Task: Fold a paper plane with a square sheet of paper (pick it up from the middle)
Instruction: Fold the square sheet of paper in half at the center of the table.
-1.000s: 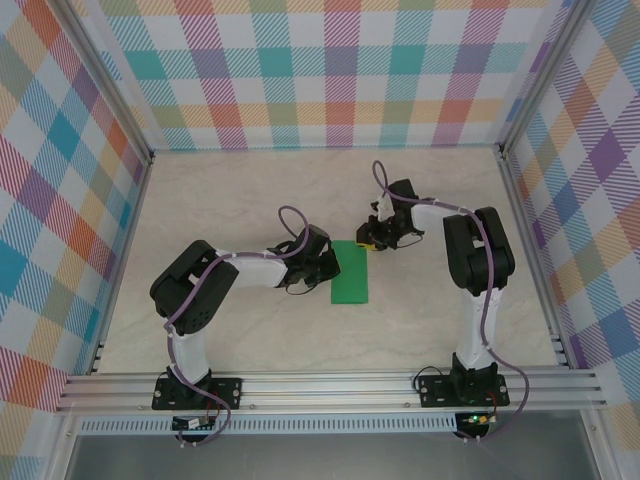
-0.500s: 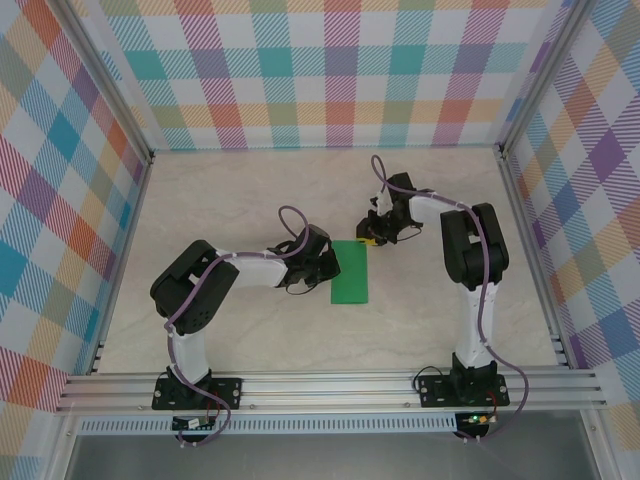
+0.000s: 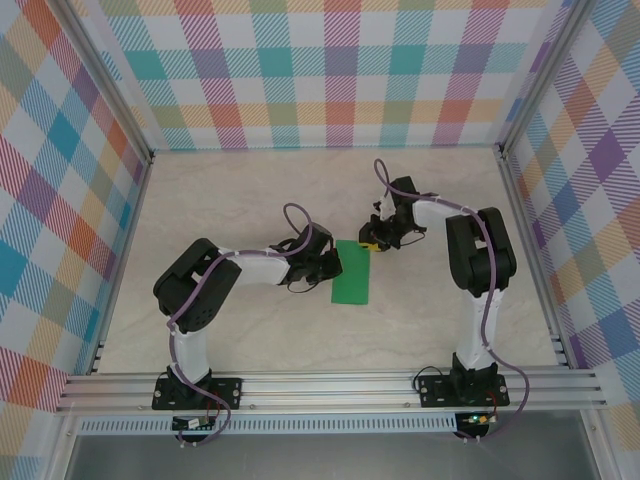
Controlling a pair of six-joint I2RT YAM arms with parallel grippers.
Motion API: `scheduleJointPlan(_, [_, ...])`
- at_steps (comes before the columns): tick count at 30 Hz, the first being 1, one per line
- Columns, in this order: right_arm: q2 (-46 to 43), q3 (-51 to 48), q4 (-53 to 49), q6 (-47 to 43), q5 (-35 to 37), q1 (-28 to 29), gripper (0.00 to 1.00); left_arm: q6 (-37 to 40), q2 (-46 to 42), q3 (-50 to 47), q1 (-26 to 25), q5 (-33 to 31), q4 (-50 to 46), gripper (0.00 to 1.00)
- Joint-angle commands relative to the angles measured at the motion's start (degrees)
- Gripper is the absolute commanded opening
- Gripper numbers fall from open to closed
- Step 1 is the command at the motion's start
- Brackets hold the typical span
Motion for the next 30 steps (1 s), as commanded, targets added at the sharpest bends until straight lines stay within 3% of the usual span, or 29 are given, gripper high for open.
scheduleJointPlan(1, [-1.9,0.2,-1.5,-0.2,0.1,0.3,0.24,1.7,5.1,-2.1,-0.1,0.1,-7.3,0.0])
scheduleJointPlan(12, [4.8,2.2,0.1,1.2,0.7,-0.6,0.24,2.4,3.8,-3.9,-0.2,-0.6,-9.0,0.0])
scheduleJointPlan(18, [4.6,4.0,-2.0,0.3,0.7,-0.9,0.25,2.2,3.4,-3.6,-0.2,-1.3,-10.4,0.0])
scheduleJointPlan(20, [3.6,3.8,-0.1,0.2,-3.0,-1.3,0.25,2.5,3.3,-3.3,-0.3,-1.2,-10.8,0.0])
scheduleJointPlan(25, [1.8,3.1,1.6,1.1,-4.3,-3.1,0.25,1.9,2.7,-2.8,-0.4,-1.8,-11.6,0.0])
scheduleJointPlan(30, [3.9,1.9,2.2,0.6,-2.5,-3.5,0.24,2.0,2.5,-2.5,-0.4,-1.8,-11.4,0.0])
